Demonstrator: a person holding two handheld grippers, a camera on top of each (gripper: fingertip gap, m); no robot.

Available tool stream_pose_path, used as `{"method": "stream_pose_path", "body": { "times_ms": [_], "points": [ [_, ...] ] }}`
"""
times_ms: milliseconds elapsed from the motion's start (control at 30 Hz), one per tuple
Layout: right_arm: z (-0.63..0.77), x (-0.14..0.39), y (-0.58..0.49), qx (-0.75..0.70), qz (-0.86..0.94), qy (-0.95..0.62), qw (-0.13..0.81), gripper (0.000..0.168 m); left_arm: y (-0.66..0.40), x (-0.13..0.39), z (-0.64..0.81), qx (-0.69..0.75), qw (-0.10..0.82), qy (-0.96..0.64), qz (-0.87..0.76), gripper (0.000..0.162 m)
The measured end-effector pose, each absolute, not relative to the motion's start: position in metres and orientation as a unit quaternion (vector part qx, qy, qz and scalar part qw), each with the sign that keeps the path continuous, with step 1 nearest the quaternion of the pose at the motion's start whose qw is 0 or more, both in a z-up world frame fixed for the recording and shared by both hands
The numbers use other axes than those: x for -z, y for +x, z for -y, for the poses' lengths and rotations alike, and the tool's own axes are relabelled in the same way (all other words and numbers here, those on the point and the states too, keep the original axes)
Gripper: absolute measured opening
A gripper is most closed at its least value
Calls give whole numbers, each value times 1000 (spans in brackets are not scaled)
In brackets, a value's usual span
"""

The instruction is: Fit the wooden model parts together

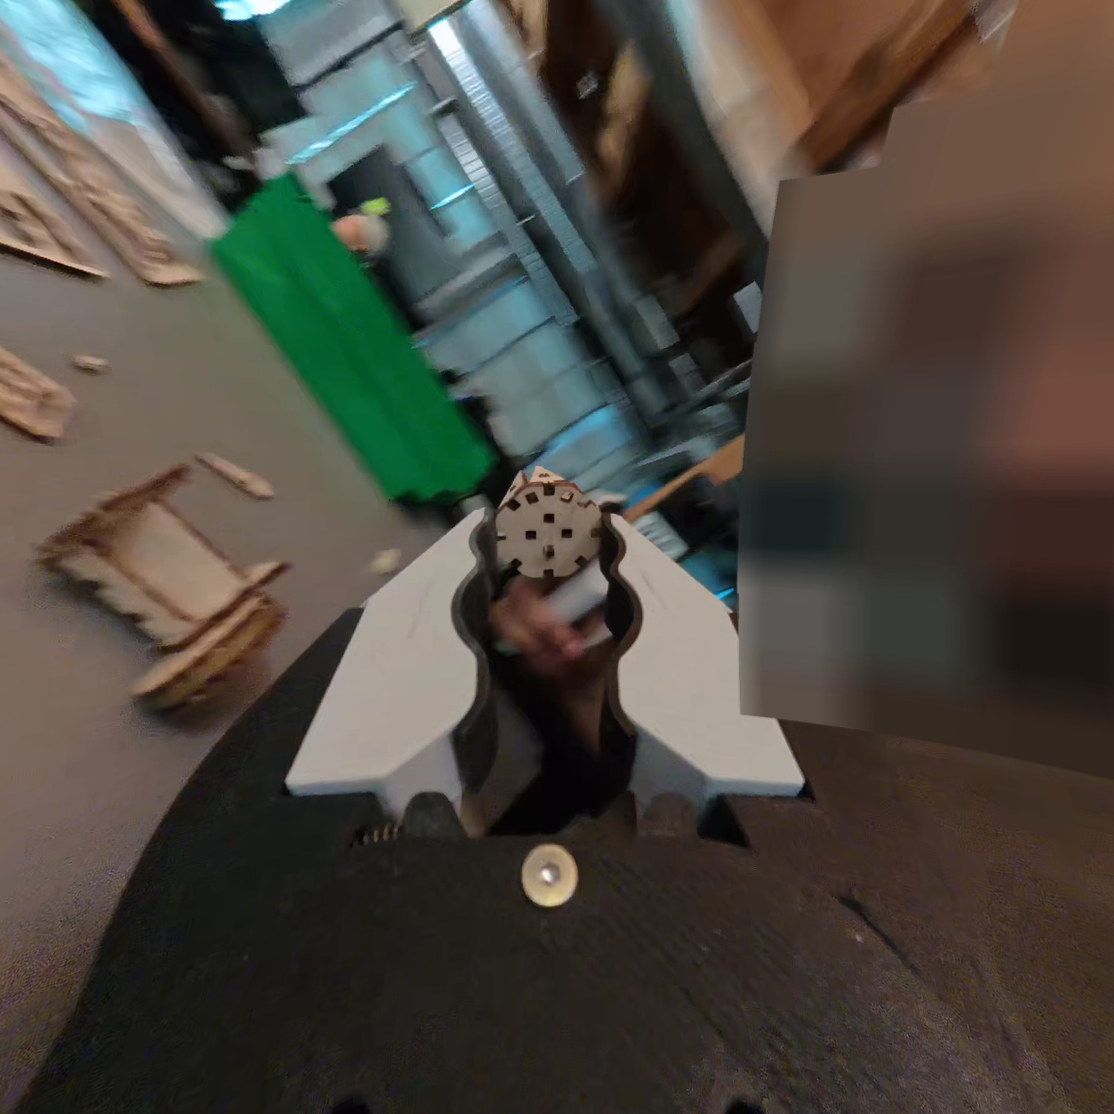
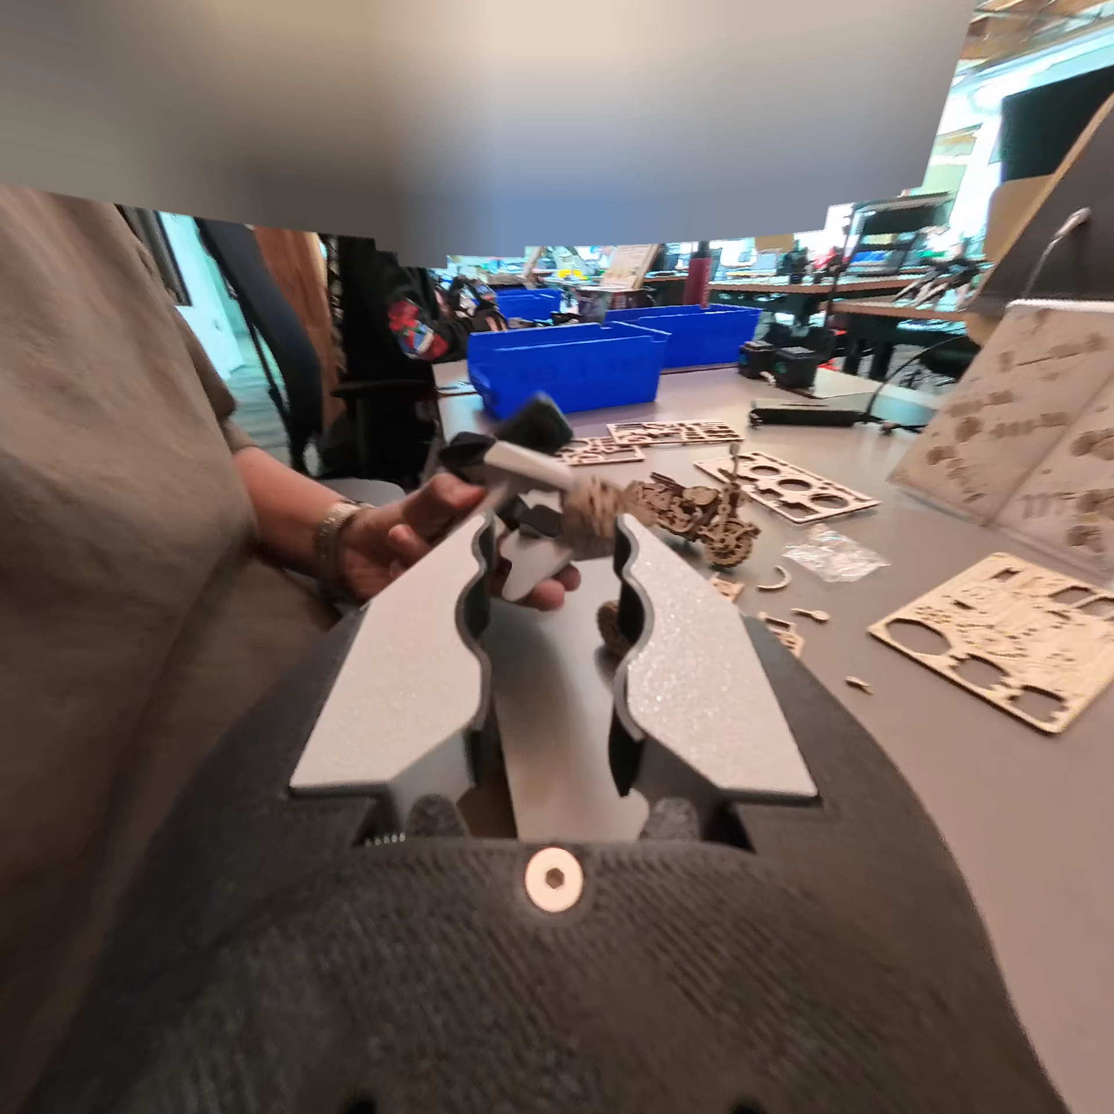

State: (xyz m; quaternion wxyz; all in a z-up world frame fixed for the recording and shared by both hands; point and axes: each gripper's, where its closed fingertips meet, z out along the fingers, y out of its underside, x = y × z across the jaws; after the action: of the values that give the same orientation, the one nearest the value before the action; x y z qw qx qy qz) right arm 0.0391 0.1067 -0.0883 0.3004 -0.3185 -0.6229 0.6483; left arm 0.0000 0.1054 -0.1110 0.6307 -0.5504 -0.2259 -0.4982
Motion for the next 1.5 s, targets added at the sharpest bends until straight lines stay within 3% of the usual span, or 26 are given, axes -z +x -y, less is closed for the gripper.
{"method": "stream_pose_path", "body": {
  "times_ms": [33,233,333,533,667,933,1100,1233,1500],
  "points": [
    [-107,90,39,-643,626,-319,305,37,-2,121,-110,440,628,-602,224,31],
    [-111,100,33,-628,633,-337,303,37,-19,128,-107,130,646,-739,138,31],
    [-111,106,29,-623,635,-346,298,37,-22,132,-103,77,637,-758,120,30],
    [-131,120,13,-567,645,-386,338,35,-22,134,-98,90,640,-755,114,30],
    [-175,140,0,-484,636,-471,373,35,-18,124,-94,186,660,-716,133,30],
    [-206,188,-21,-339,694,-531,350,27,-32,123,-94,310,652,-663,199,30],
    [-204,221,-29,-283,732,-551,283,27,-36,111,-91,407,653,-596,227,30],
    [-206,221,-31,-270,738,-545,292,4,-33,104,-90,412,663,-588,212,30],
    [-203,221,-23,-272,732,-555,287,0,-23,95,-88,434,669,-574,186,30]
  ]
}}
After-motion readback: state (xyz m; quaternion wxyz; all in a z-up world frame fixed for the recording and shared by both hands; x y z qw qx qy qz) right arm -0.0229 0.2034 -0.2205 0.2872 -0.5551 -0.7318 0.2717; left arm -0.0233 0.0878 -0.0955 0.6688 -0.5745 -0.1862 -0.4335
